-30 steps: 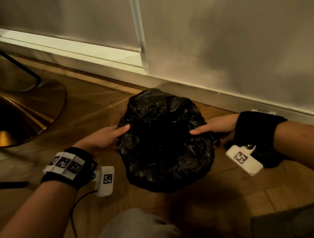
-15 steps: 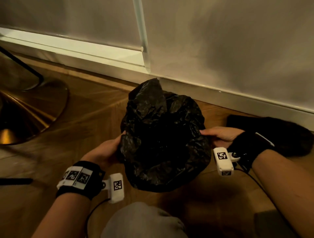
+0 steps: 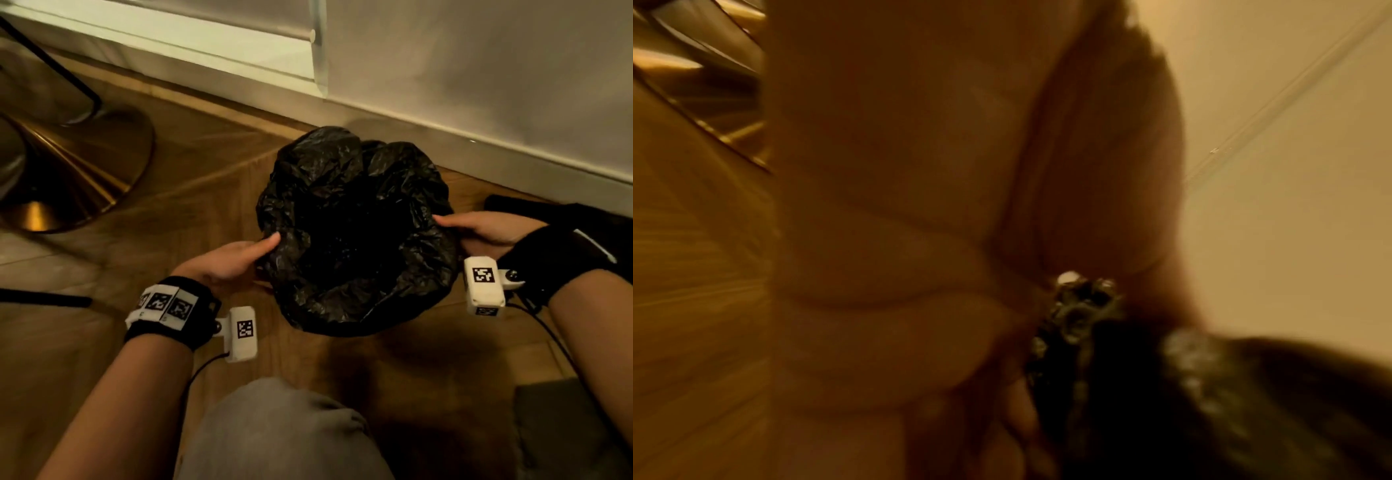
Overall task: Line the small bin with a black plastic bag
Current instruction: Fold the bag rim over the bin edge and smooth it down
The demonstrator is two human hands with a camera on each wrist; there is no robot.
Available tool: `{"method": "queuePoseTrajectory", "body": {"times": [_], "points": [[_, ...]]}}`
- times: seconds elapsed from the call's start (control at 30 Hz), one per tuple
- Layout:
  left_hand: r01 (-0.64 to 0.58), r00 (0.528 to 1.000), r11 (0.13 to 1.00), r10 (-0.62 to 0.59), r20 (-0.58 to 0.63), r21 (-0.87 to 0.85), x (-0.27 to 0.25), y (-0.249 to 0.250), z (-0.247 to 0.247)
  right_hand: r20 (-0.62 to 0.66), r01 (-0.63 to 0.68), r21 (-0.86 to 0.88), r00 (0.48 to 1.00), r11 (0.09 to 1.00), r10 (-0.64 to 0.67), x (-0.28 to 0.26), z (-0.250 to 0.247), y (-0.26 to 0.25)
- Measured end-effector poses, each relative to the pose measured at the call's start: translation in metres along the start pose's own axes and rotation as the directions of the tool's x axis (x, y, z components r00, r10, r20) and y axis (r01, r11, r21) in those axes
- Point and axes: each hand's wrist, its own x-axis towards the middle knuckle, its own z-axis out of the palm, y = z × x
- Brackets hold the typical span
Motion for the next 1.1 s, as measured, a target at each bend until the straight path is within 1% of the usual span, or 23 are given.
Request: {"method": "queuePoseTrajectory", "body": {"times": [0.03, 0.07, 0.13, 0.2, 0.23, 0.27, 0.33, 0.4, 0.47, 0.57, 0.6, 0.7, 0.73, 0.77, 0.8, 0.83, 0.87, 0.9, 0.93, 0.97, 1.0, 1.07, 1.1], "points": [[-0.042, 0.998, 0.999, 0.042, -0.037, -0.012, 0.001, 0.000, 0.002, 0.005, 0.003, -0.007, 1.000, 1.000, -0.003, 0.001, 0.000, 0.001], [-0.094, 0.992, 0.993, 0.087, -0.091, -0.069, 0.002, 0.000, 0.004, 0.007, 0.009, -0.010, 1.000, 1.000, -0.009, 0.005, 0.001, 0.002], [-0.186, 0.974, 0.952, 0.147, -0.171, -0.244, 0.008, -0.004, 0.004, 0.001, 0.023, 0.010, 1.000, 1.000, -0.023, 0.011, 0.005, 0.002], [-0.225, 0.968, 0.899, 0.163, -0.191, -0.376, 0.013, -0.008, 0.005, -0.033, 0.079, 0.079, 0.997, 0.994, -0.076, 0.019, 0.003, 0.004], [-0.257, 0.963, 0.887, 0.199, -0.184, -0.384, 0.017, 0.000, 0.019, -0.066, 0.159, 0.114, 0.986, 0.981, -0.152, 0.008, -0.005, 0.002], [-0.262, 0.960, 0.881, 0.196, -0.200, -0.394, 0.020, -0.001, 0.021, -0.088, 0.188, 0.161, 0.981, 0.969, -0.175, 0.012, -0.003, 0.003], [-0.281, 0.948, 0.875, 0.188, -0.258, -0.394, 0.028, -0.003, 0.026, -0.175, 0.244, 0.232, 0.963, 0.942, -0.207, 0.016, 0.004, 0.004], [-0.296, 0.929, 0.876, 0.172, -0.326, -0.381, 0.030, -0.008, 0.029, -0.299, 0.300, 0.244, 0.928, 0.922, -0.223, 0.021, 0.013, 0.009], [-0.325, 0.910, 0.864, 0.175, -0.375, -0.384, 0.035, -0.014, 0.029, -0.395, 0.329, 0.199, 0.889, 0.923, -0.231, 0.024, 0.021, 0.015], [-0.320, 0.892, 0.861, 0.134, -0.431, -0.394, 0.041, -0.011, 0.031, -0.458, 0.303, 0.099, 0.859, 0.948, -0.227, 0.021, 0.039, 0.018], [-0.313, 0.896, 0.859, 0.126, -0.426, -0.405, 0.042, -0.008, 0.034, -0.473, 0.305, 0.083, 0.850, 0.949, -0.232, 0.020, 0.043, 0.018], [-0.268, 0.892, 0.908, 0.107, -0.440, -0.323, 0.045, -0.001, 0.045, -0.487, 0.275, -0.038, 0.834, 0.961, -0.258, 0.020, 0.048, 0.015], [-0.261, 0.892, 0.916, 0.107, -0.439, -0.306, 0.046, -0.002, 0.045, -0.456, 0.258, -0.114, 0.844, 0.959, -0.281, 0.021, 0.044, 0.018], [-0.268, 0.894, 0.916, 0.120, -0.432, -0.298, 0.046, -0.003, 0.044, -0.429, 0.218, -0.177, 0.861, 0.960, -0.274, 0.020, 0.043, 0.020], [-0.281, 0.898, 0.917, 0.146, -0.415, -0.284, 0.044, -0.005, 0.043, -0.401, 0.171, -0.188, 0.886, 0.967, -0.234, 0.022, 0.035, 0.026], [-0.307, 0.904, 0.916, 0.197, -0.379, -0.258, 0.045, -0.008, 0.037, -0.387, 0.122, -0.133, 0.907, 0.984, -0.165, 0.021, 0.028, 0.029], [-0.331, 0.907, 0.917, 0.244, -0.344, -0.223, 0.045, -0.011, 0.031, -0.389, 0.071, -0.125, 0.914, 0.990, -0.115, 0.021, 0.018, 0.033], [-0.343, 0.898, 0.927, 0.275, -0.343, -0.154, 0.044, -0.014, 0.027, -0.391, 0.028, -0.154, 0.916, 0.988, -0.086, 0.016, 0.011, 0.036], [-0.354, 0.878, 0.932, 0.304, -0.370, -0.074, 0.041, -0.017, 0.022, -0.396, -0.029, -0.177, 0.917, 0.984, -0.044, 0.013, 0.002, 0.037], [-0.353, 0.866, 0.935, 0.309, -0.392, -0.043, 0.039, -0.021, 0.017, -0.407, -0.087, -0.173, 0.913, 0.981, 0.009, 0.006, -0.001, 0.037], [-0.345, 0.869, 0.938, 0.306, -0.388, -0.034, 0.036, -0.022, 0.014, -0.385, -0.126, -0.155, 0.921, 0.980, 0.057, -0.001, 0.000, 0.035], [-0.308, 0.902, 0.947, 0.258, -0.347, -0.095, 0.030, -0.021, 0.010, -0.260, -0.156, -0.095, 0.957, 0.983, 0.126, -0.010, 0.003, 0.032], [-0.258, 0.929, 0.954, 0.202, -0.309, -0.154, 0.025, -0.020, 0.009, -0.191, -0.167, -0.067, 0.970, 0.984, 0.151, -0.013, 0.008, 0.032]]}}
